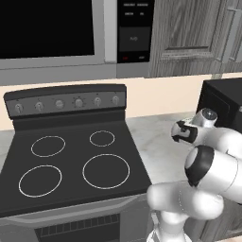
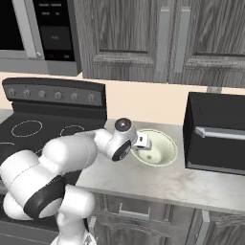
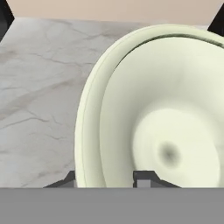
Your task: Pick the cup and bowl from the counter and place them on the counter next to the sink.
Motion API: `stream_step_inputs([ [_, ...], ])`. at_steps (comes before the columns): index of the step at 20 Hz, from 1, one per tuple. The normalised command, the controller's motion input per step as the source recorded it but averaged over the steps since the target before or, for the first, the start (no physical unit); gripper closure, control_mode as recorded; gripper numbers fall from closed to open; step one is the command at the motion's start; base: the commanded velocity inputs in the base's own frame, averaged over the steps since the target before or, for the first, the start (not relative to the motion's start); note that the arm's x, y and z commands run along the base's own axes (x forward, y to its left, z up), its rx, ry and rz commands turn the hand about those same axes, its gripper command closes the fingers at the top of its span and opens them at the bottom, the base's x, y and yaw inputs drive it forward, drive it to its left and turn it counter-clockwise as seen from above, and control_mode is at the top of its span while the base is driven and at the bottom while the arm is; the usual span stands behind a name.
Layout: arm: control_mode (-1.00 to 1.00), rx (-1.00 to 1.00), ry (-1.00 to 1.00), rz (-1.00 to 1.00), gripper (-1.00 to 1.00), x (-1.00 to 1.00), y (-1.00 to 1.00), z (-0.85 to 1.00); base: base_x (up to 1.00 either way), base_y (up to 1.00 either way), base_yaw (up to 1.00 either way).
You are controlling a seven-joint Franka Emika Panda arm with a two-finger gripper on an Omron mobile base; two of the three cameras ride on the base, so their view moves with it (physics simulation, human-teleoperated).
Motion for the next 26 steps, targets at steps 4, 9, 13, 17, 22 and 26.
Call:
stream_step_inputs([
  [4,-1.00,0.00,-0.07,0.00,1.00,-0.31,0.36,0.32,0.00,0.00,0.00],
  [9,-1.00,0.00,0.00,0.01,1.00,-0.28,0.23,0.42,0.00,0.00,0.00],
  [13,-1.00,-0.01,0.01,0.03,1.00,-0.31,0.12,0.38,0.00,0.00,0.00],
  [17,-1.00,0.00,0.11,0.12,1.00,-0.55,0.00,0.20,0.00,0.00,0.00],
  [22,-1.00,0.00,0.18,0.16,1.00,-0.47,0.11,0.33,0.00,0.00,0.00],
  [26,-1.00,-0.03,0.08,0.09,1.00,-0.08,0.29,0.29,0.00,0.00,0.00],
])
